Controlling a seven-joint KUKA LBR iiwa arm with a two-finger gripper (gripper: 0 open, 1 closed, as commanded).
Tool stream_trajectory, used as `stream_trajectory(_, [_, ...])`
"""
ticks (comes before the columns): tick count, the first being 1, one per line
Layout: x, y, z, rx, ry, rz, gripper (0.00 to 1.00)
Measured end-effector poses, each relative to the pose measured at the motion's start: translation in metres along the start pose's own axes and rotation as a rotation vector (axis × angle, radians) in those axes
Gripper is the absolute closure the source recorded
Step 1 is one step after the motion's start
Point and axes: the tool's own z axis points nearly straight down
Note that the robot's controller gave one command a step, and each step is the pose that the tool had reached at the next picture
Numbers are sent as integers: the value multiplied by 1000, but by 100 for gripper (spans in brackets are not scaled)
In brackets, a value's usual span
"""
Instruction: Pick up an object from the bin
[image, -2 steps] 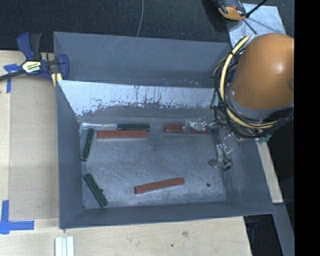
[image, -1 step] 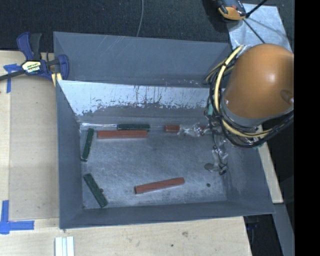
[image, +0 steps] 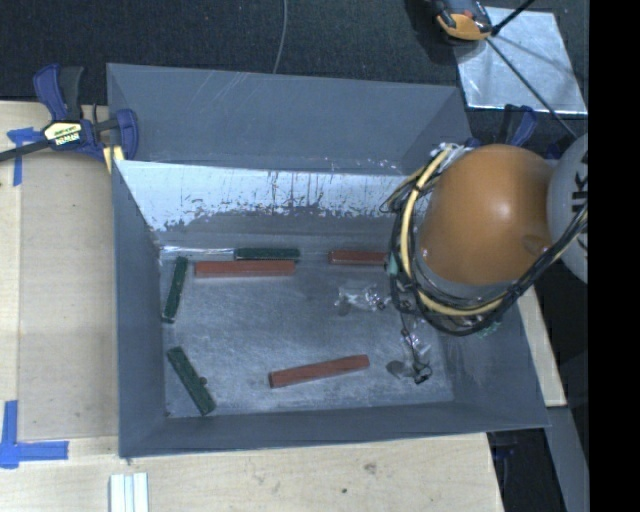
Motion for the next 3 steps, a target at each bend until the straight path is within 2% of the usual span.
stream_trajectory(1, [0,7,21,-2,5,11,0])
stream_trajectory(2, [-5,6,51,-6,8,-45,0])
stream_trajectory(3, [-22,33,94,-2,1,-303,0])
